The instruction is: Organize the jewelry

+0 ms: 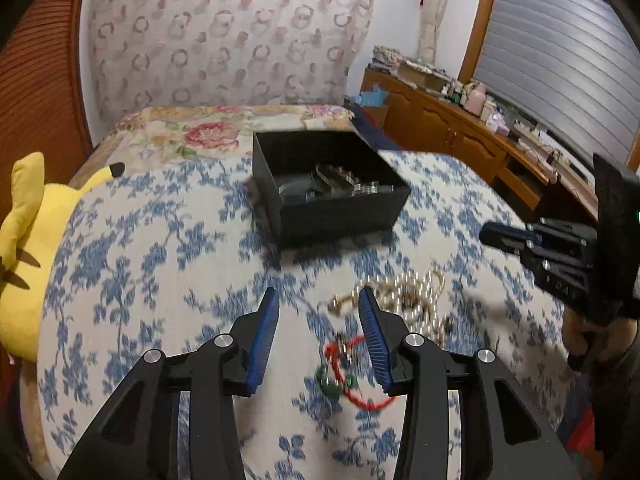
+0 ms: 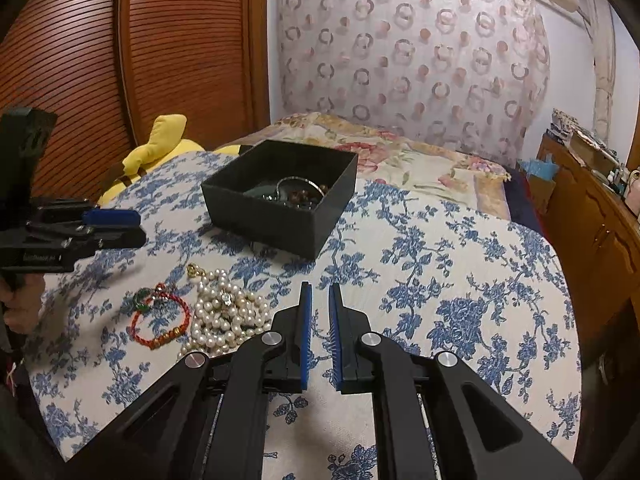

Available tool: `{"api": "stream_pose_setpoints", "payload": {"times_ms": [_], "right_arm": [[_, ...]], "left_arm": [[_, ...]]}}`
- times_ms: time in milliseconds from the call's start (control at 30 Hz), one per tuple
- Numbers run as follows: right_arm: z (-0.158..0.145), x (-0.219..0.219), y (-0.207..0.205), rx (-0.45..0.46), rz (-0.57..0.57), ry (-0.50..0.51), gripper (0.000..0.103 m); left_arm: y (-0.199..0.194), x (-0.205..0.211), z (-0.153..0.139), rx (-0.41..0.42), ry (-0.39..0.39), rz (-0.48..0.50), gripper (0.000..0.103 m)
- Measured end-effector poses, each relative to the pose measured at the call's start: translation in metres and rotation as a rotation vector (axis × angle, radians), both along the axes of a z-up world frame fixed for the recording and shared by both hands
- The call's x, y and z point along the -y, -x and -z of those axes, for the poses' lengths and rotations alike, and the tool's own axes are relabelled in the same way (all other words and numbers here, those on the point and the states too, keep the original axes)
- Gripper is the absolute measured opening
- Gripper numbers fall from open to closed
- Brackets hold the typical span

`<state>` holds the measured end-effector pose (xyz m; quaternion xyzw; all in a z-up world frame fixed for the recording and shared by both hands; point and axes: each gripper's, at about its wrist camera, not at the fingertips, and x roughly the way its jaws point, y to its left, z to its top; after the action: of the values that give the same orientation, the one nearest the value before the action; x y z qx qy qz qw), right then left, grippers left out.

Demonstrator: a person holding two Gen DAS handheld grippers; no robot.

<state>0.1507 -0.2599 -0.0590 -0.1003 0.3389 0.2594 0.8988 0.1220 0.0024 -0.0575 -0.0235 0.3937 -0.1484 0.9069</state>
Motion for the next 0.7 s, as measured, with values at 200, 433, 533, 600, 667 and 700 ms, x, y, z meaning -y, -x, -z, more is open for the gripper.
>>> {"api": "stream_pose_setpoints", "payload": {"times_ms": [200,433,533,600,667,700], "right_arm": [[0.008,0.0,-0.003,-0.019,-0.047,-0.011,0.011],[0.012,-0.009,0.005,-0.056,-0.137,-0.016,0.011],[0.013,-0.012,0.011,-0.063,-0.162,-0.018,0.011],[0.012,-0.014,0.015,-0.055,-0.17,-0.016,0.011],[0.01,-0.015,0.02,-0.04,-0.171,-0.017,0.011],[0.009,-0.015,0.022,-0.033,-0.168,-0.021,0.011]], "left_arm": [[0.011,0.006,0.019,-0.064,-0.032,-0.009,0.039],[0.023,0.014,0.033,-0.124,-0.032,-0.019,0.039],[0.024,0.016,0.037,-0.118,-0.041,-0.029,0.039],[0.024,0.016,0.036,-0.113,-0.04,-0.029,0.038],[0.024,0.017,0.037,-0.108,-0.045,-0.017,0.034],[0.024,0.018,0.037,-0.101,-0.056,-0.009,0.034]]}}
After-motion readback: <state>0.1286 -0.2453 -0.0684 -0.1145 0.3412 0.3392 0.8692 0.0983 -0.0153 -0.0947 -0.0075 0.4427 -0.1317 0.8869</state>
